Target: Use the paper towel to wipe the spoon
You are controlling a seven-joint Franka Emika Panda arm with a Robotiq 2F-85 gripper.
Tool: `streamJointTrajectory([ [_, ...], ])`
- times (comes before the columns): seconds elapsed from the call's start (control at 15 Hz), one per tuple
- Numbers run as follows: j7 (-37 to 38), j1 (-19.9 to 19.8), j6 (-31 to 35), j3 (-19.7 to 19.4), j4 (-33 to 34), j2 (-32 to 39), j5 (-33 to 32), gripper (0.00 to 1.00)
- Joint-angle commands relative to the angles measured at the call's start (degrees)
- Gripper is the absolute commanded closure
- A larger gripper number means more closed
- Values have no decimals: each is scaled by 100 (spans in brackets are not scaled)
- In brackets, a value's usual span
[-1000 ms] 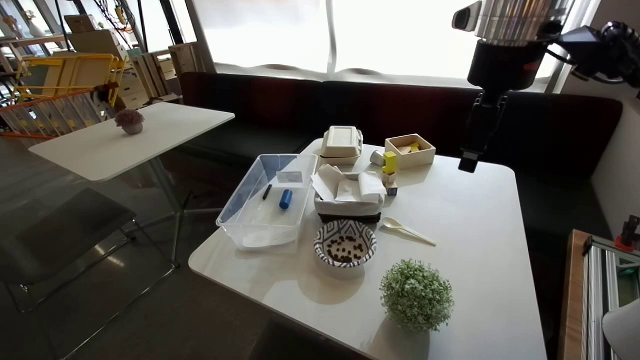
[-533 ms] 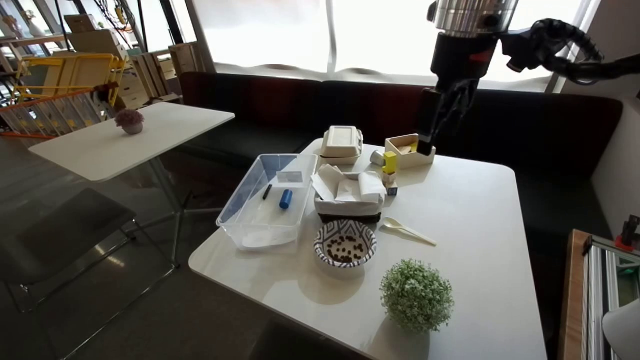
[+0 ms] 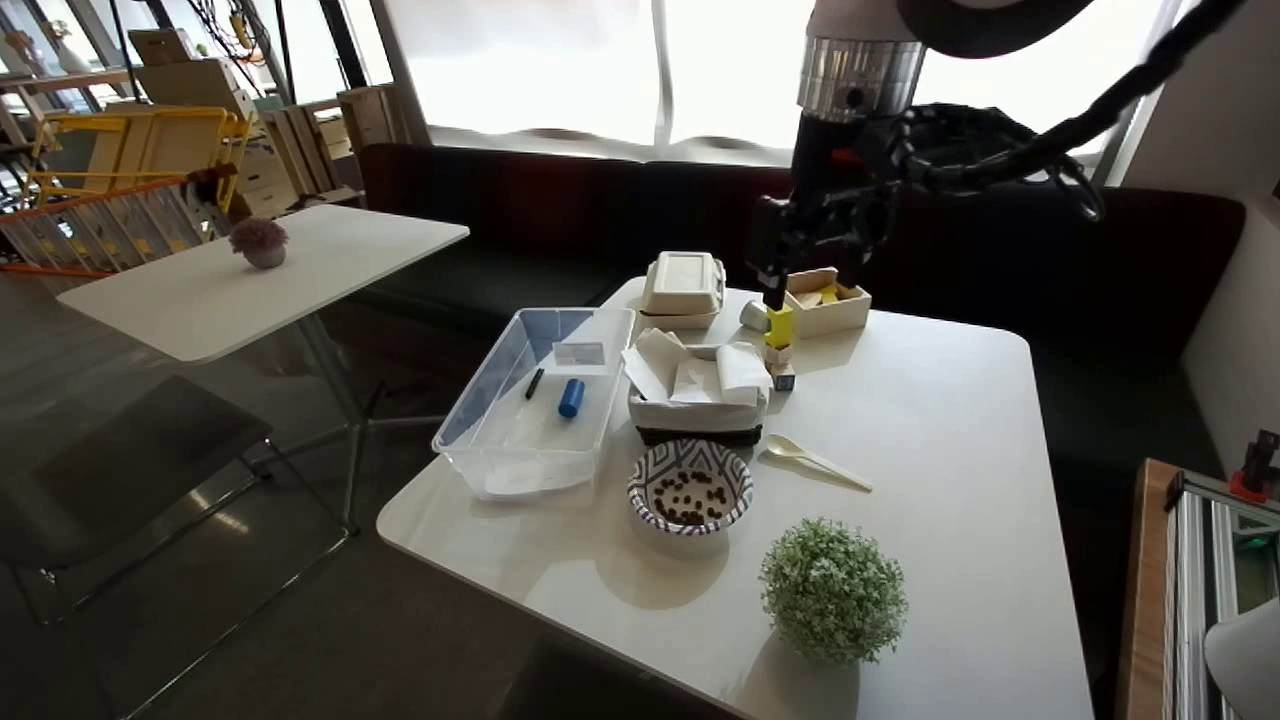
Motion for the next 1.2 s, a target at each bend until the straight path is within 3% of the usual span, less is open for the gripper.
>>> streamJointTrajectory([
  [0.0, 780, -174, 212, 71, 525, 1009, -64, 0],
  [0.53, 2375, 31, 212, -277, 1625, 2662, -889, 0],
  [1.13, 2341, 317, 182, -727, 2429, 3661, -772, 0],
])
